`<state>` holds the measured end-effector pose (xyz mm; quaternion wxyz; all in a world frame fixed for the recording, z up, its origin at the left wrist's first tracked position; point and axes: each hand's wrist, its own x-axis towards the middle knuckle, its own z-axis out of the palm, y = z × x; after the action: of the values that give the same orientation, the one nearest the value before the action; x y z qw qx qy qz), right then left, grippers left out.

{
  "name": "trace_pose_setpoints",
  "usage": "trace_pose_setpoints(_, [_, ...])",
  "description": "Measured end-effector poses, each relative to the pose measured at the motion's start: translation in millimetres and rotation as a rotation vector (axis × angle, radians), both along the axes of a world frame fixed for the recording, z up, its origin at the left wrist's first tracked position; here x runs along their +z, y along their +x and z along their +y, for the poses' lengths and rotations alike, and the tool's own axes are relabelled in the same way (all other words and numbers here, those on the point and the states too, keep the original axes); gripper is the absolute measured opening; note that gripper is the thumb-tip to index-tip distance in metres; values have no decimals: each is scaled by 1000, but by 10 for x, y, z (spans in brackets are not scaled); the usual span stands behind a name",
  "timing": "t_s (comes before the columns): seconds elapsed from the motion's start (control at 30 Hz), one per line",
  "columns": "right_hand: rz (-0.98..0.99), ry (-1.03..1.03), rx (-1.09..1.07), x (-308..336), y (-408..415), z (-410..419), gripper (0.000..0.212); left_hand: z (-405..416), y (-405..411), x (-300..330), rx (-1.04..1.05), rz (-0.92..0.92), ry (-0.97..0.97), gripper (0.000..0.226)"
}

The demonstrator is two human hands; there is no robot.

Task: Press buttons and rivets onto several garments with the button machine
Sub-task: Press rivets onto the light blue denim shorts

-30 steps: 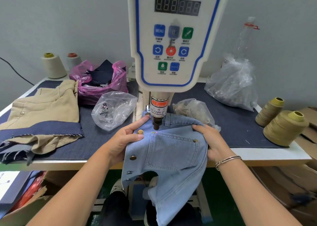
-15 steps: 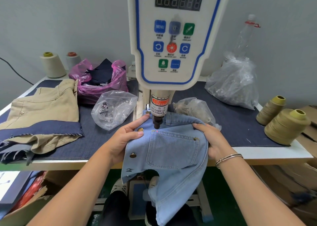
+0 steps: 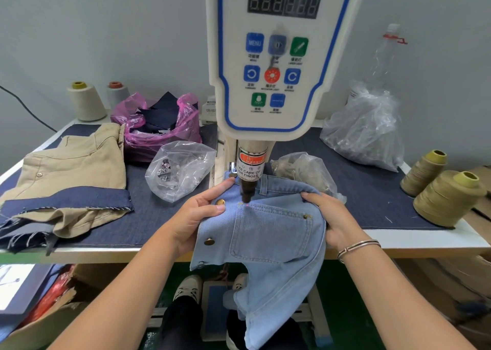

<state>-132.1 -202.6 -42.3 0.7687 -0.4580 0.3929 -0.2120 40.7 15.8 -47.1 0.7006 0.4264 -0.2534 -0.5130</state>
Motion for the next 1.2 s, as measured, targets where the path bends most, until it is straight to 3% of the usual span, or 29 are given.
trace_pose_setpoints(0.73, [-3,-64,-8,44,-26,106,24,-22,34,-23,40,-41,63,60])
trace_pose_setpoints(0.9, [-139,-161,18,117,-129,238,33,5,5,17,60,-40,49,58])
trace_pose_setpoints(1.1, [-84,63,139,268,-403,711,36,152,-78,115,-8,-97,105,52])
trace_pose_setpoints(1.2, [-128,280,200,293,-539,948,37,277,-139,188,-13,-413,241,55])
